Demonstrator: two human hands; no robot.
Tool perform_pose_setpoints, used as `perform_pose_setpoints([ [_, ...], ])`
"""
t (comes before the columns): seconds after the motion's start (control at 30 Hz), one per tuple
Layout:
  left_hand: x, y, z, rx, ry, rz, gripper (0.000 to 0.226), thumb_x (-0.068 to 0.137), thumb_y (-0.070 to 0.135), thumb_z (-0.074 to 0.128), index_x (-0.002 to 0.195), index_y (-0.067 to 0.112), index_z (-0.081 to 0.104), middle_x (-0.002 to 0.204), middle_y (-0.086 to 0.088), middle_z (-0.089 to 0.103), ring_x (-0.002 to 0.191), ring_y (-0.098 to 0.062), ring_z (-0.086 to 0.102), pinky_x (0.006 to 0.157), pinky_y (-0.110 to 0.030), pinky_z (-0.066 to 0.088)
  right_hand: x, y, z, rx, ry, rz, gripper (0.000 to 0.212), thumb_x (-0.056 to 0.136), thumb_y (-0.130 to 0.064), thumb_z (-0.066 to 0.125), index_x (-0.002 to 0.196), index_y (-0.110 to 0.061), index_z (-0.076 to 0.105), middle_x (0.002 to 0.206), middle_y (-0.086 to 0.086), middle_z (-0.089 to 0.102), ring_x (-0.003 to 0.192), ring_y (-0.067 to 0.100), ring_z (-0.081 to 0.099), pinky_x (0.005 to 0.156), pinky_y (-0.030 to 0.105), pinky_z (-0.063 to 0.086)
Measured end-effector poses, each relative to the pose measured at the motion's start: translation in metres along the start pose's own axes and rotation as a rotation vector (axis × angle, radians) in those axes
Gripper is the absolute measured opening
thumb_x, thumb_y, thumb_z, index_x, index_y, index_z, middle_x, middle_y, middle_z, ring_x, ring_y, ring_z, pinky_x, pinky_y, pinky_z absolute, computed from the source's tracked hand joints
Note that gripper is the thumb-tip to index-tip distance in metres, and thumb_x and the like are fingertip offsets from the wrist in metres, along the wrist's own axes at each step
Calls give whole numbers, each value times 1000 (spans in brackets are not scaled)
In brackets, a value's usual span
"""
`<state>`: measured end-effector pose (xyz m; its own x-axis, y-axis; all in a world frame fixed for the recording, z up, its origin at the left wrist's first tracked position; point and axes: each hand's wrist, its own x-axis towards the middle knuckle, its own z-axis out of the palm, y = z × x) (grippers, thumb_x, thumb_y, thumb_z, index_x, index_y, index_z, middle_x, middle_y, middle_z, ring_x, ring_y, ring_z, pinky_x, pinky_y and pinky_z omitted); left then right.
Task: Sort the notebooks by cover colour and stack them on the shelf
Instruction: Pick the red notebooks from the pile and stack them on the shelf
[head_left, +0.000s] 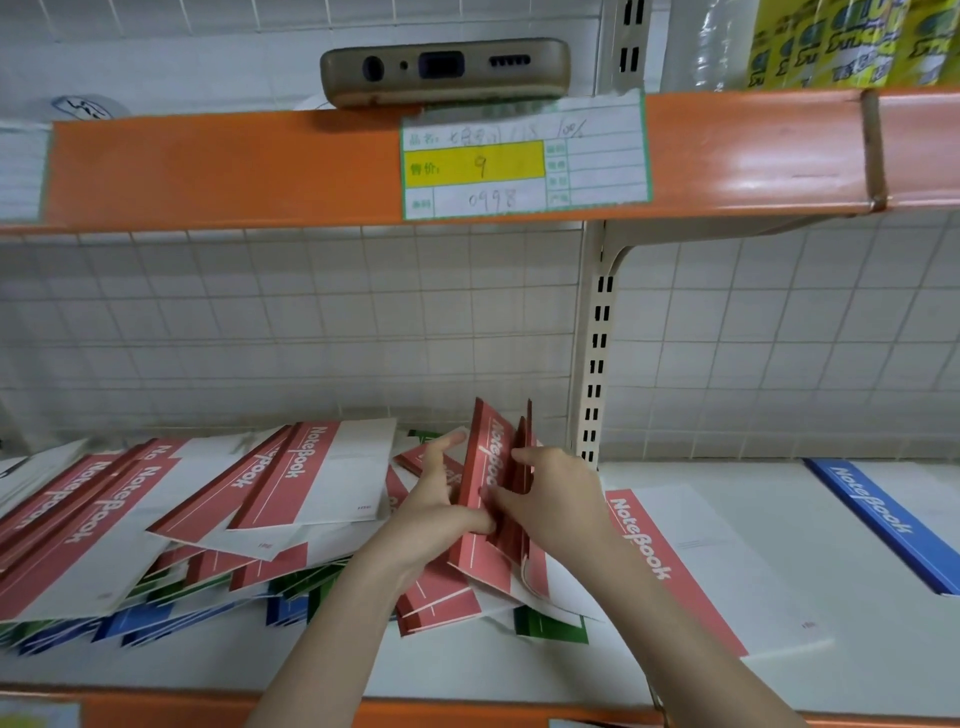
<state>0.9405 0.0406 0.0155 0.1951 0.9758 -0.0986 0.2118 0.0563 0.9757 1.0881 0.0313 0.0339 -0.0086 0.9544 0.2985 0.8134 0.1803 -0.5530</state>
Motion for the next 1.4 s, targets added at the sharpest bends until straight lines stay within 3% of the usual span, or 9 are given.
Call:
perform_pose_setpoints([
  [0.4, 8, -15, -2, 98, 92, -22, 75, 80, 1, 55, 127, 51, 23, 103, 3, 63, 84, -20, 68, 64, -29, 51, 4, -5, -4, 153, -7, 39, 33, 74, -12, 64, 107, -12, 68, 105, 3, 70, 89, 21, 65, 68, 24, 49],
  [0.57, 15, -9, 7, -39, 162, -46, 21, 96, 38, 45, 114, 41, 54, 124, 5, 57, 100, -7, 59, 83, -27, 48, 2, -21, -4, 260, -17, -41, 41, 77, -17, 64, 116, -25, 66, 109, -7, 70, 87, 9, 63, 61, 4, 44],
  [0.7, 14, -7, 6, -90, 134, -91, 78, 58, 85, 53, 123, 41, 55, 124, 5, 60, 117, -18, 56, 105, -43, 41, -5, -22, 9, 319, -50, -69, 39, 90, -21, 51, 129, -27, 51, 106, -2, 66, 95, 17, 63, 79, 30, 50],
  [0.8, 13, -11, 2, -35, 132, -86, 55, 79, 55, 64, 128, 34, 53, 108, 8, 67, 98, -18, 66, 91, -39, 51, -6, -12, 16, 385, -151, -23, 43, 95, -14, 40, 136, -26, 39, 89, 0, 60, 74, 18, 57, 69, 29, 45],
  [0.9, 11, -17, 0, 18, 151, -76, 49, 88, 13, 61, 132, 27, 46, 107, 1, 66, 87, -22, 68, 72, -33, 55, -3, 3, 10, 470, -137, 120, 42, 95, -10, 40, 136, -15, 41, 106, 6, 60, 91, 23, 61, 80, 39, 53],
  [1.03, 7, -17, -5, -90, 142, 85, 44, 91, 12, 60, 120, 43, 47, 111, 6, 65, 93, -18, 68, 75, -37, 55, 4, 28, -1, 293, -4, 296, 65, 93, -32, 55, 143, -5, 25, 134, 15, 47, 115, 30, 52, 90, 34, 42],
  [1.17, 3, -11, -5, -55, 135, 337, 61, 92, 16, 59, 122, 63, 34, 114, 16, 62, 107, -14, 63, 87, -45, 54, 7, 41, -13, 980, -112, 467, 33, 87, -26, 65, 114, -7, 58, 101, 8, 67, 92, 28, 67, 78, 38, 53],
  [1.27, 4, -3, -3, -31, 121, 444, 71, 92, 19, 58, 131, 65, 20, 118, 11, 60, 109, -14, 63, 85, -43, 55, 10, 45, -12, 1189, -4, 366, 22, 85, -17, 65, 107, -16, 65, 108, 8, 70, 101, 30, 66, 91, 45, 49],
  [1.4, 5, 12, 1, -49, 220, 446, 32, 78, 43, 68, 105, 54, 56, 105, 8, 69, 94, -14, 69, 83, -48, 56, 8, 34, -6, 1293, 92, 259, 60, 75, -41, 71, 130, -23, 53, 135, 0, 55, 130, 23, 45, 110, 51, 32],
])
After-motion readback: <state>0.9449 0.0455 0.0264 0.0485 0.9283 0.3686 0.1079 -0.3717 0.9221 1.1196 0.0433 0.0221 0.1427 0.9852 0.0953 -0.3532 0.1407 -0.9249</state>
